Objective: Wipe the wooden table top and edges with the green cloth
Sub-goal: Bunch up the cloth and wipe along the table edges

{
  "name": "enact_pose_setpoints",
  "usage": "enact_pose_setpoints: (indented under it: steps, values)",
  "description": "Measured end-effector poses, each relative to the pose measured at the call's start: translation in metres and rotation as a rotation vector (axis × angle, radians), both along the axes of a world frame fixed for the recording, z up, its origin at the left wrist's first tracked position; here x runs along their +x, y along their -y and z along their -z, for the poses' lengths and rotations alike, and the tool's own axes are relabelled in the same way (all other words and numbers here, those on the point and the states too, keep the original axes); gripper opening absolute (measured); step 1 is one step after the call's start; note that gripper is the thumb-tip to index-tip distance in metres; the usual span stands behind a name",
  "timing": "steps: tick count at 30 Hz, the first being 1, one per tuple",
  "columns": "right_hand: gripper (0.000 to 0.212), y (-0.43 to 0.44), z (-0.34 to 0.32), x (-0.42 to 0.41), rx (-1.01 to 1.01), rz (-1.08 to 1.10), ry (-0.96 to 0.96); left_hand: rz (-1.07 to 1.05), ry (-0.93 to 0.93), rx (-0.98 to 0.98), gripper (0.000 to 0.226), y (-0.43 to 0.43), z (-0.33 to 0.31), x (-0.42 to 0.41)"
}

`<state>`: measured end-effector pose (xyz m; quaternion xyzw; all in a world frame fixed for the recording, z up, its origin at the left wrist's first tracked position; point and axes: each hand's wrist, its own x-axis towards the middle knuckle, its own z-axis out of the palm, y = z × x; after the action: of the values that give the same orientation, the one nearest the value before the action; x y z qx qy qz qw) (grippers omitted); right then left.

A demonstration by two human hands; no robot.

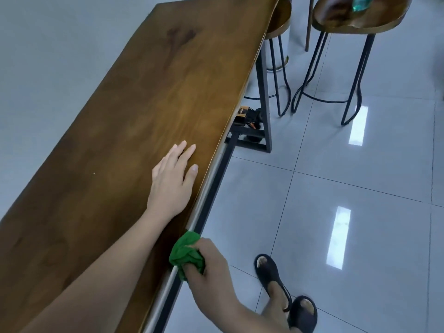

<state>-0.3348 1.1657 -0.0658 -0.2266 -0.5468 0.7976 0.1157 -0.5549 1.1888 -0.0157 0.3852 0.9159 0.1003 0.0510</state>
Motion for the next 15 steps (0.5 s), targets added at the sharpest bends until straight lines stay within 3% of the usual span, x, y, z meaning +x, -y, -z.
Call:
enact_pose_setpoints:
  steps: [7, 10, 12, 15]
  values:
    - [0.056, -0.113, -0.011, -0.071, 0.416, 0.220, -0.027, 0.018, -0.034, -0.013, 0.055, 0.001, 0.003, 0.000]
    - [0.042, -0.188, -0.013, -0.118, 0.438, 0.275, 0.079, 0.018, -0.051, -0.013, 0.054, 0.001, 0.004, 0.000]
    - [0.021, -0.224, -0.011, -0.140, 0.424, 0.296, 0.179, 0.017, -0.067, -0.015, 0.055, 0.000, 0.004, -0.001]
    - [0.020, -0.232, -0.007, -0.149, 0.402, 0.333, 0.234, 0.018, -0.074, -0.016, 0.055, 0.001, 0.006, -0.001]
